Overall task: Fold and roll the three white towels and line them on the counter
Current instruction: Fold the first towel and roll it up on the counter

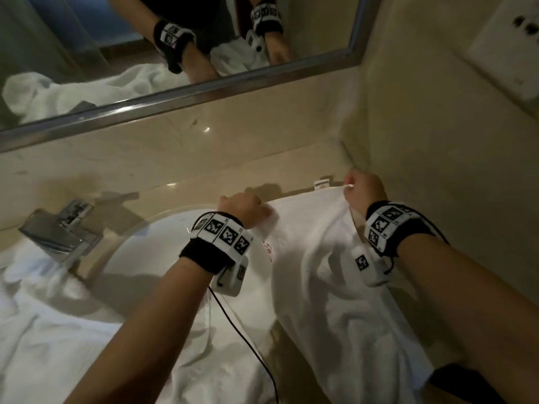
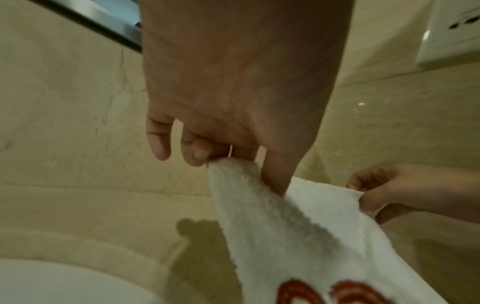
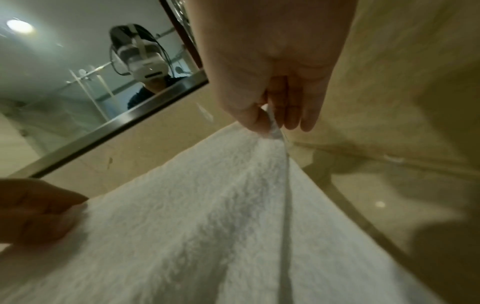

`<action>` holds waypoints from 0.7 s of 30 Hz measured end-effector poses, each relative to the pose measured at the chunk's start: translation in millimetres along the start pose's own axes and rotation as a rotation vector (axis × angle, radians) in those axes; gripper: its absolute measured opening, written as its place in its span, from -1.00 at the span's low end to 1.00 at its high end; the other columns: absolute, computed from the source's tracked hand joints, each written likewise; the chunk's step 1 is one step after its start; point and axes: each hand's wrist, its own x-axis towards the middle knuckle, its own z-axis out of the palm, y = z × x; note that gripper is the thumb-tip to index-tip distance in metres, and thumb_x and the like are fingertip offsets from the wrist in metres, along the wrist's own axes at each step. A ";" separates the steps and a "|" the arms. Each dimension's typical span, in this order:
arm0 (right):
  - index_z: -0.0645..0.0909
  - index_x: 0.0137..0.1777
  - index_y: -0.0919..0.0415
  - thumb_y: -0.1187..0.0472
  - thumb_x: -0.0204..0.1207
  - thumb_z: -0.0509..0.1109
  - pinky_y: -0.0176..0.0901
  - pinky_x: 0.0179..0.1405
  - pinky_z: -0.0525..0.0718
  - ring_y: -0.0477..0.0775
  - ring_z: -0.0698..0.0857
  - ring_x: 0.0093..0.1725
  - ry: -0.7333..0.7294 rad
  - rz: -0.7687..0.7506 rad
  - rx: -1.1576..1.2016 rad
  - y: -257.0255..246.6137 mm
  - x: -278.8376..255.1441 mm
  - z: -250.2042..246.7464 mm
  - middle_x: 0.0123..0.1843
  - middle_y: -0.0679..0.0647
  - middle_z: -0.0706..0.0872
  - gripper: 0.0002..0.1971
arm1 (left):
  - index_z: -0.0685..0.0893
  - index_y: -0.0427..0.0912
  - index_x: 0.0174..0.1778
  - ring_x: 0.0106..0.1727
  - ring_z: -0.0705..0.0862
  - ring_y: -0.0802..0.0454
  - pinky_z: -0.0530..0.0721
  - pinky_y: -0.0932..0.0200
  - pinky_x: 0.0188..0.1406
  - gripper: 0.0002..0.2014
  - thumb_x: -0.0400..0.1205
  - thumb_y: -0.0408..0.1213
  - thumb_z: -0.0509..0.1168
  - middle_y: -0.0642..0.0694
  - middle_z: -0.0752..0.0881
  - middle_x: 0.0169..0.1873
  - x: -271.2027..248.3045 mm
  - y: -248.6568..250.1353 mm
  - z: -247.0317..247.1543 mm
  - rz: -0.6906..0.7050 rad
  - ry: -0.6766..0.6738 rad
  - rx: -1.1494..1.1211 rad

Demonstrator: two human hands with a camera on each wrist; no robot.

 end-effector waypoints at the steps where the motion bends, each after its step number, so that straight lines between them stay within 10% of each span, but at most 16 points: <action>1: 0.61 -0.10 0.33 0.46 0.44 0.25 -0.14 -0.10 0.51 0.30 0.65 0.00 0.010 -0.021 0.025 0.1 -3.7 -8.2 -0.03 0.36 0.69 -0.87 | 0.59 -0.13 0.23 0.24 0.59 -0.09 0.34 -0.04 0.27 -0.60 0.68 0.01 0.03 -0.12 0.63 0.20 -6.3 3.5 -4.1 0.012 0.021 0.017; 12: 0.39 -0.39 0.02 0.47 0.41 0.32 -0.16 -0.42 0.42 -0.04 0.43 -0.45 0.049 0.002 0.573 -4.0 -32.5 -65.7 -0.43 0.01 0.48 -0.66 | 0.64 -0.22 0.13 0.14 0.61 -0.27 0.54 -0.07 0.03 -0.73 0.67 -0.34 0.06 -0.27 0.59 0.08 -75.0 20.3 -44.3 0.135 0.354 -0.082; 17: 0.53 -0.09 0.17 0.46 0.48 0.21 -0.56 -0.41 0.37 -0.15 0.44 -0.39 0.267 -0.212 0.517 -33.7 -44.7 -89.6 -0.29 0.05 0.54 -0.82 | 0.55 -0.27 0.26 0.26 0.54 -0.25 0.44 -0.11 0.18 -0.72 0.66 -0.38 0.08 -0.26 0.54 0.20 -96.9 22.6 -67.2 0.010 0.473 0.190; 21: 0.70 0.13 0.33 0.44 0.52 0.25 -0.40 0.00 0.55 0.07 0.67 -0.02 0.264 -0.237 0.457 -46.5 -45.2 -104.7 -0.01 0.21 0.74 -0.73 | 0.50 -0.19 0.34 0.31 0.54 -0.17 0.34 -0.07 0.31 -0.69 0.68 -0.31 0.10 -0.18 0.54 0.25 -99.4 18.7 -74.5 -0.013 0.387 0.423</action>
